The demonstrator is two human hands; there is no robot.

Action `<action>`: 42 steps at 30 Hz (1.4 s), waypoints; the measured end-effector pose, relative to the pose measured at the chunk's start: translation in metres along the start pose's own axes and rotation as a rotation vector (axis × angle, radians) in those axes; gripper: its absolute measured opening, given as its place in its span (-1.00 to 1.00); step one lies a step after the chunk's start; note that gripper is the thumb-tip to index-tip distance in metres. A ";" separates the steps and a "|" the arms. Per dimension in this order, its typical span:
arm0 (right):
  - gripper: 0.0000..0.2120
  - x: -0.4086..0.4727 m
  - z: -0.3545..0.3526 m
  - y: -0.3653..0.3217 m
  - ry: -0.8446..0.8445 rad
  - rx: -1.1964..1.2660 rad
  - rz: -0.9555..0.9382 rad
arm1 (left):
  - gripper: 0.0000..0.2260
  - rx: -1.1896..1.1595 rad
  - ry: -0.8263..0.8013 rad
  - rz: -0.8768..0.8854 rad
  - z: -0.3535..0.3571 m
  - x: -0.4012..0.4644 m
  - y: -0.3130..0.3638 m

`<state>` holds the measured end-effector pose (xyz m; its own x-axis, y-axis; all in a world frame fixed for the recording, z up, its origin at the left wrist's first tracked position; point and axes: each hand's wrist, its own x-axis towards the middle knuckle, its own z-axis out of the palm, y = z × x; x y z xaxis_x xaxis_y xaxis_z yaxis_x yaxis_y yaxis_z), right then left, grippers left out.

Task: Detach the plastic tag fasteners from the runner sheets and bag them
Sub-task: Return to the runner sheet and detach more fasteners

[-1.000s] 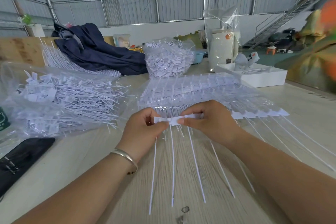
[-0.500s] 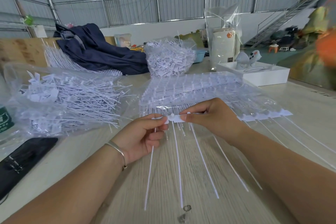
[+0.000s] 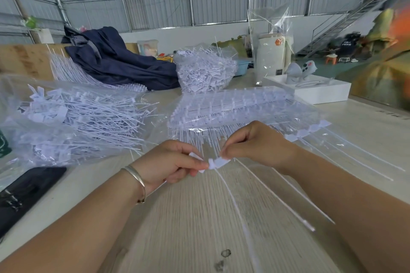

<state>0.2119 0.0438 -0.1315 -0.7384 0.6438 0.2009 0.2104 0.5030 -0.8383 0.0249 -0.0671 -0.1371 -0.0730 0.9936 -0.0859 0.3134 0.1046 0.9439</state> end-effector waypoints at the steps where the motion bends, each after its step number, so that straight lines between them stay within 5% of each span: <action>1: -0.95 0.000 0.001 0.000 -0.011 -0.025 0.002 | -0.89 0.101 0.016 -0.004 0.000 0.001 0.001; 5: -0.88 0.000 -0.003 0.004 0.046 -0.035 0.008 | -0.73 0.823 0.371 0.006 -0.001 0.007 -0.009; 8: -0.89 0.002 -0.004 0.004 0.137 0.006 -0.035 | -0.76 0.509 0.411 0.092 0.006 0.009 -0.008; 11: -0.69 0.004 0.005 0.006 0.181 -0.119 -0.140 | -0.76 0.182 0.390 0.082 0.016 0.012 -0.002; 16: -0.64 0.005 0.007 0.008 0.185 -0.191 -0.198 | -0.77 -0.203 0.366 -0.083 0.022 0.008 -0.008; 21: -0.79 0.005 0.009 0.013 0.173 -0.205 -0.164 | -0.58 -0.543 0.254 -0.261 0.022 0.006 -0.001; 25: -0.86 0.005 0.009 0.017 0.136 -0.240 -0.163 | -0.55 -0.620 0.247 -0.297 0.017 0.007 0.000; 29: -0.91 0.005 0.010 0.017 0.085 -0.223 -0.155 | -0.85 -0.529 0.266 -0.178 0.016 0.004 0.001; 34: -0.92 0.003 0.008 0.013 0.086 -0.248 -0.132 | -0.81 -0.495 0.291 -0.112 0.016 0.005 -0.002; 42: -0.68 0.001 -0.002 0.006 0.082 -0.056 -0.040 | -0.87 -0.637 0.190 -0.082 0.015 0.000 0.003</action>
<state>0.2136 0.0489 -0.1349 -0.6927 0.6661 0.2764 0.2188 0.5593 -0.7996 0.0395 -0.0663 -0.1392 -0.2569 0.9526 -0.1630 -0.3168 0.0763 0.9454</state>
